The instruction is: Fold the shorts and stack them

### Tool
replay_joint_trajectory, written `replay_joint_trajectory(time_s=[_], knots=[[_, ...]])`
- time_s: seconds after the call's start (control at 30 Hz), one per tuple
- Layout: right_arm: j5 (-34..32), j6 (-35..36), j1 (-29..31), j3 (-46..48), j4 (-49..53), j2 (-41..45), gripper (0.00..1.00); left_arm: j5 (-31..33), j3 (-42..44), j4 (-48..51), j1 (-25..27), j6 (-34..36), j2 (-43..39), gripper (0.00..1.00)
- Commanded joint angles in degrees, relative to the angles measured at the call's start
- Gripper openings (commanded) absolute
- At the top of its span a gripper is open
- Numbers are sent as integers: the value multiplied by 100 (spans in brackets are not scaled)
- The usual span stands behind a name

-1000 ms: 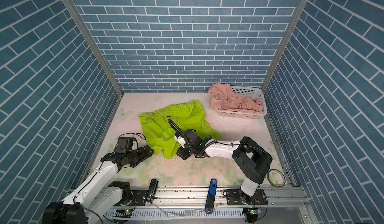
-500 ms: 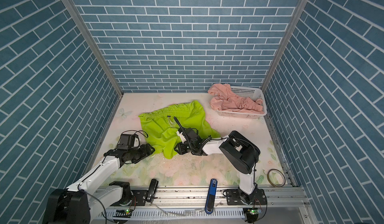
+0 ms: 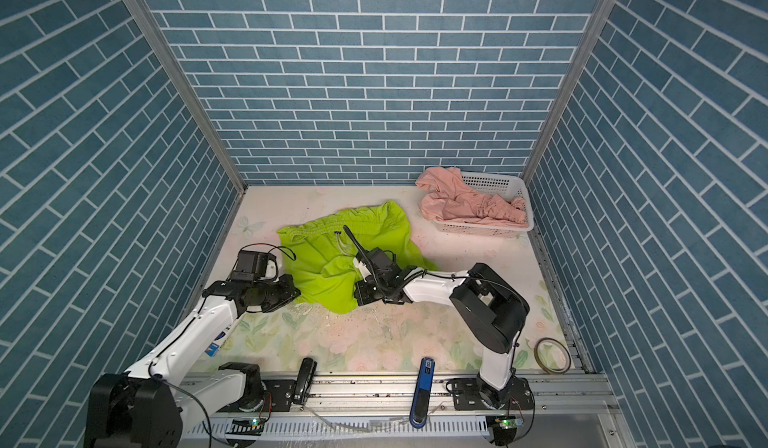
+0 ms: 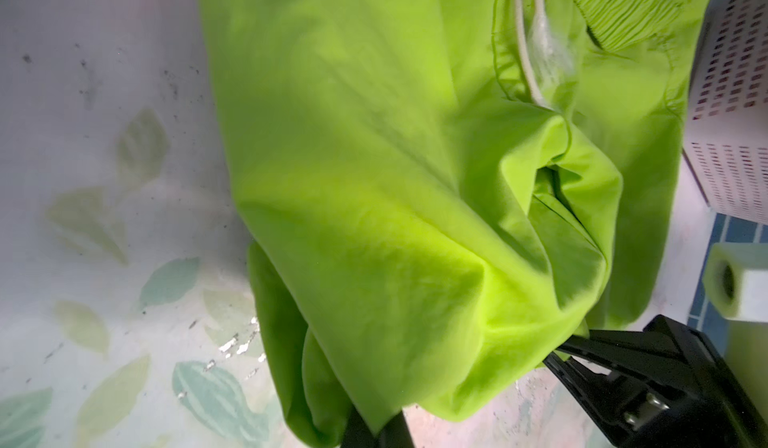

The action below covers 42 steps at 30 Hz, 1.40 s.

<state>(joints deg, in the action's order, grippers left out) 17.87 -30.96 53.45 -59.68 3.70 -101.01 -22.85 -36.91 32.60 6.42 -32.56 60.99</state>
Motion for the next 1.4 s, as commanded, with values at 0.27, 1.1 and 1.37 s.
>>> replay_joint_trajectory(time_s=[0.27, 1.1, 1.37], knots=[[1367, 599, -326, -956, 2754, 794, 0, -864, -793, 1828, 18, 40, -45, 0], [308, 943, -1205, -113, 2315, 2113, 47, 1664, -3787, 1305, 1250, 1661, 2228, 100], [-358, 441, -1214, 876, 1808, 2221, 55, 3113, -4761, 1022, 2316, 2850, 4175, 100]])
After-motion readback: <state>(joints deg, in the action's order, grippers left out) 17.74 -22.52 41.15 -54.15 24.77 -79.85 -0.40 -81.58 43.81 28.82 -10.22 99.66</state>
